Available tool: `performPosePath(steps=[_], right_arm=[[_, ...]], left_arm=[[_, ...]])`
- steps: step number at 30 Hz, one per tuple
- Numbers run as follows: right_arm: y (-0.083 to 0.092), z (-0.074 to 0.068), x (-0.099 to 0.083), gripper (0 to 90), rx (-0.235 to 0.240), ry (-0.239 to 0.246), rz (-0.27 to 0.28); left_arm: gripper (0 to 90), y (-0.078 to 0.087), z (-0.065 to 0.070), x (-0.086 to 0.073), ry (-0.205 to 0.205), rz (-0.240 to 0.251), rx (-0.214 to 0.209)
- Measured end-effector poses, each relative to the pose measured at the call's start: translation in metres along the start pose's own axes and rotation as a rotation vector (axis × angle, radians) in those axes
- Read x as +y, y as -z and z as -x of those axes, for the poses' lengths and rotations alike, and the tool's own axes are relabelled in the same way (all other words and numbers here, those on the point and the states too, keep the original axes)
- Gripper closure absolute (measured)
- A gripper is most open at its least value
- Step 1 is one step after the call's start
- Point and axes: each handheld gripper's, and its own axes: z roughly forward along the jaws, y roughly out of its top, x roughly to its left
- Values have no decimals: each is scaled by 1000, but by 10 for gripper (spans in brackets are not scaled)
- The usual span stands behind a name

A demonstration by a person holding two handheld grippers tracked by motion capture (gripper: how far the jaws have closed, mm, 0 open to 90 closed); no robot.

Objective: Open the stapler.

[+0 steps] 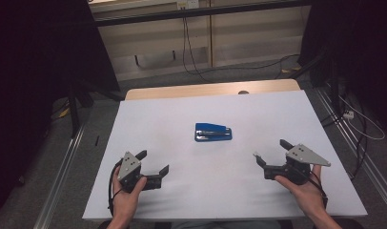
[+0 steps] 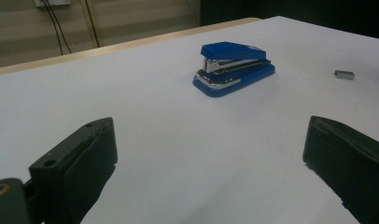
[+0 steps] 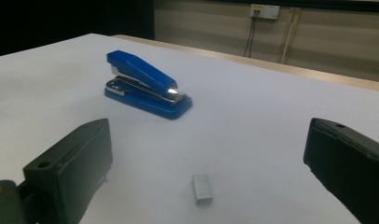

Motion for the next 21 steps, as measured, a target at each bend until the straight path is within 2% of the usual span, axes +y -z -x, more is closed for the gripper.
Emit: performPosePath(steps=[4,5,7,8,14,16,17,18,21], right_arm=[[-4,-3,2,10,14,12,5],[-7,-4,3,8,26,1,9],[-9,-5,4,10,33,8,17],[-11,-6,4,12,35,21,20],[-21,-9,6,30,58,35,11],[-23,-8,7,30,50,28,12],[-27,-7,7,31,40,28,17],[-31,-7,8,33,37,27,16],[-40,-9,11,39,41,24,17]], left_arm=[[30,-3,0,1,2,-4,-1],[32,-5,0,1,0,-13,-6],[49,-6,0,2,-6,-15,-11],[49,-8,1,2,3,-16,-15],[45,-18,4,5,4,-31,-20],[58,-21,3,7,-16,-46,-25],[66,-23,4,7,-10,-45,-26],[67,-27,4,8,-22,-53,-15],[78,-30,4,11,-27,-52,-24]])
